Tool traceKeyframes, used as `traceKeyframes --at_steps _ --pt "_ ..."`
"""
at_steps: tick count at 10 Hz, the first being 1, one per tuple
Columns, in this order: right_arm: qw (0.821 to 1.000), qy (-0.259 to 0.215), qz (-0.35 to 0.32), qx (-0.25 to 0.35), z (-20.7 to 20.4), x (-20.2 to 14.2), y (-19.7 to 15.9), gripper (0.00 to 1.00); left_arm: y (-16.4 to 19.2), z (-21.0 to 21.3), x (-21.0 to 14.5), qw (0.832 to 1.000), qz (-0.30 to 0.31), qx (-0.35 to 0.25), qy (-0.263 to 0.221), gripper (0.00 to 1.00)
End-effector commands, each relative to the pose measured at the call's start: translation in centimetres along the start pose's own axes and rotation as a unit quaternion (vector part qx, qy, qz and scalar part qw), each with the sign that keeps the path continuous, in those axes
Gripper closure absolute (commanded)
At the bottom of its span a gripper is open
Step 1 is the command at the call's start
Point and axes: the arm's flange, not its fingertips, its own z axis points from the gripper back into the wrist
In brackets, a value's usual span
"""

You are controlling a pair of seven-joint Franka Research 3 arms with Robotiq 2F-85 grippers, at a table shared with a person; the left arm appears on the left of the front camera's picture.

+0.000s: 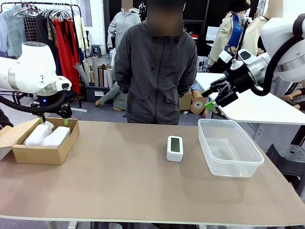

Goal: Separate and place wrapped and unwrapped clocks.
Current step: If the picked Digital clock is wrapped, place it in the Package Box ; if not, place it in the Organizing box, then pick up the Digital clock indicated by the person.

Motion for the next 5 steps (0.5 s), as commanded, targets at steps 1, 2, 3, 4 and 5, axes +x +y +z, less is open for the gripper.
traceKeyframes --at_steps 1,2,3,4,5 --pt "1.0 -0.003 0.003 0.0 0.12 0.22 0.02 0.0 -0.01 -0.62 0.01 1.0 -0.005 0.002 0.001 0.0" --pt "1.0 -0.003 0.003 0.0 0.12 0.22 0.02 0.0 -0.01 -0.62 0.01 1.0 -0.005 0.002 0.001 0.0" --pt "1.0 -0.003 0.003 0.0 0.12 0.22 0.02 0.0 -0.01 -0.62 0.01 1.0 -0.005 0.002 0.001 0.0" --pt "1.0 -0.003 0.003 0.0 0.12 0.22 0.02 0.0 -0.01 -0.62 0.01 1.0 -0.005 0.002 0.001 0.0" --pt "1.0 -0.003 0.003 0.0 0.12 0.22 0.02 0.0 -0.01 -0.62 0.01 1.0 -0.005 0.002 0.001 0.0"
